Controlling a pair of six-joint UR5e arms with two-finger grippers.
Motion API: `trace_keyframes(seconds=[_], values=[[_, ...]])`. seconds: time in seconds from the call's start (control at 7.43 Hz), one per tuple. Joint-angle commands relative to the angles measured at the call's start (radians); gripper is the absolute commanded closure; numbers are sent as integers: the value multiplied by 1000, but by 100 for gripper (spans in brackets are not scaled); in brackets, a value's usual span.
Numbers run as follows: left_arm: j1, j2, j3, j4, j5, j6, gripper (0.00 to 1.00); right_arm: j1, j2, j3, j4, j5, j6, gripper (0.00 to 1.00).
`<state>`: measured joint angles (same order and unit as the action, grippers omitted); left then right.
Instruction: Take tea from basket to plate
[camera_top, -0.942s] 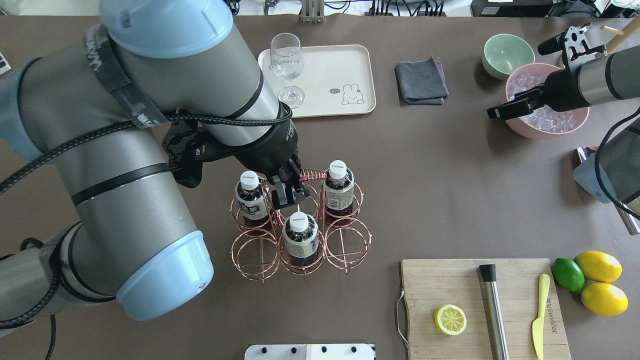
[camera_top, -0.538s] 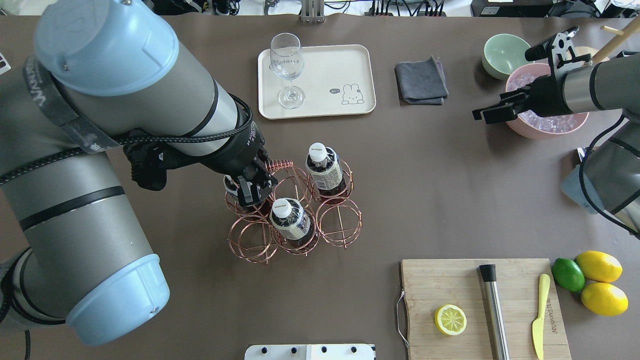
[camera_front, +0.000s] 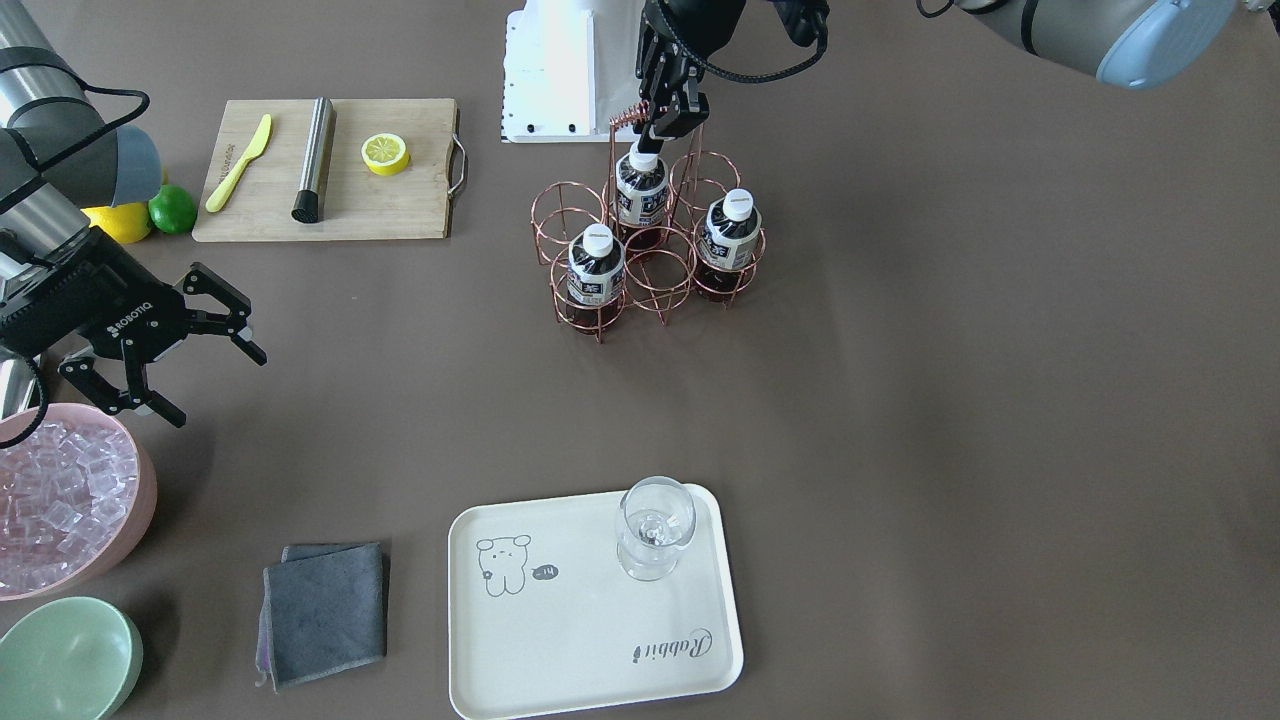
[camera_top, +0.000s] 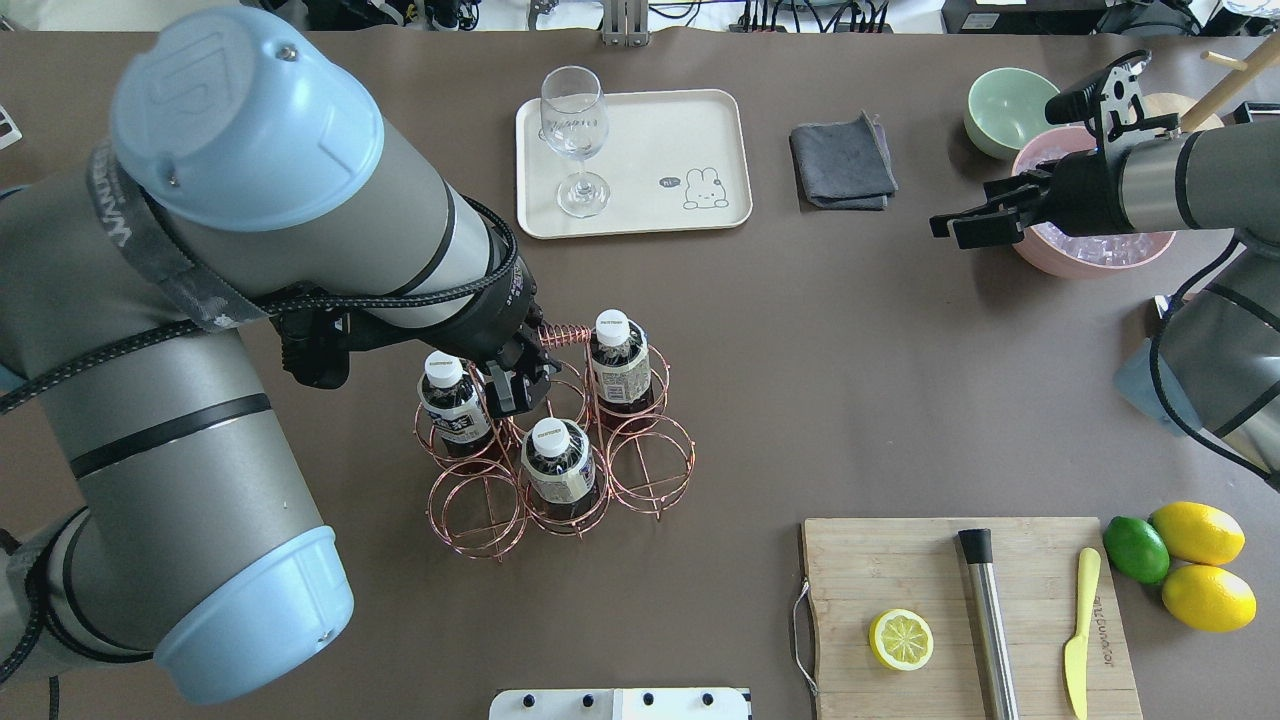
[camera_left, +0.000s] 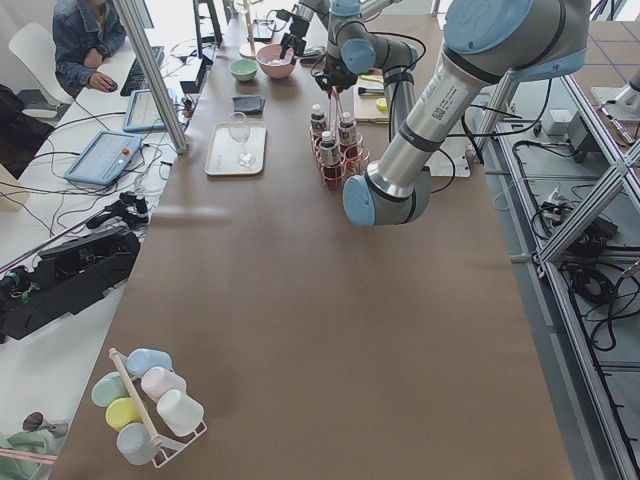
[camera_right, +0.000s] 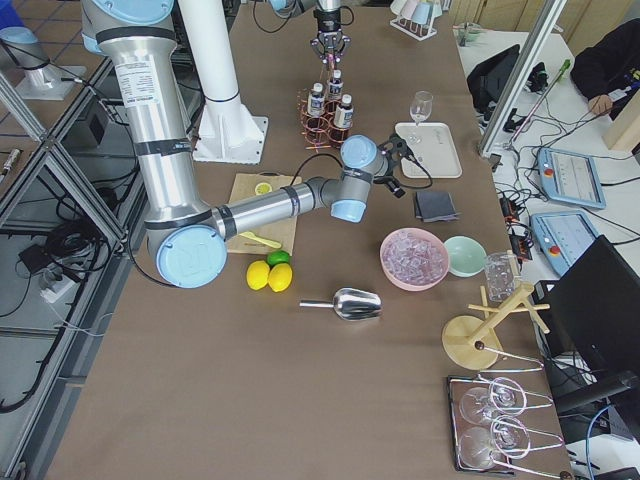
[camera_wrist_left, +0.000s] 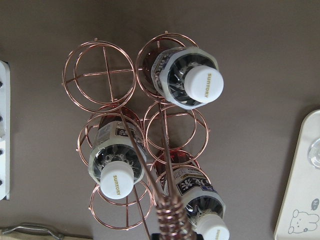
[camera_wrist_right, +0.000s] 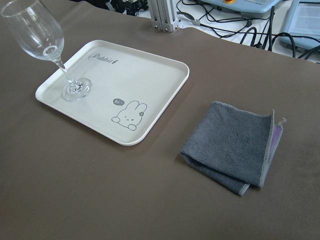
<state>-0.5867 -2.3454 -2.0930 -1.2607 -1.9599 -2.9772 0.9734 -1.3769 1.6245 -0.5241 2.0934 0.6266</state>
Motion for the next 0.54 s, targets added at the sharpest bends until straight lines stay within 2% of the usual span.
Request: trace_keyframes(seconds=[0.0,0.4], values=[[4,1,-8,0,3,0,100,2,-2,8,122,4,33,0],[4,4,-16,4,-2,-3,100,-51,30,57,131,4,68,0]])
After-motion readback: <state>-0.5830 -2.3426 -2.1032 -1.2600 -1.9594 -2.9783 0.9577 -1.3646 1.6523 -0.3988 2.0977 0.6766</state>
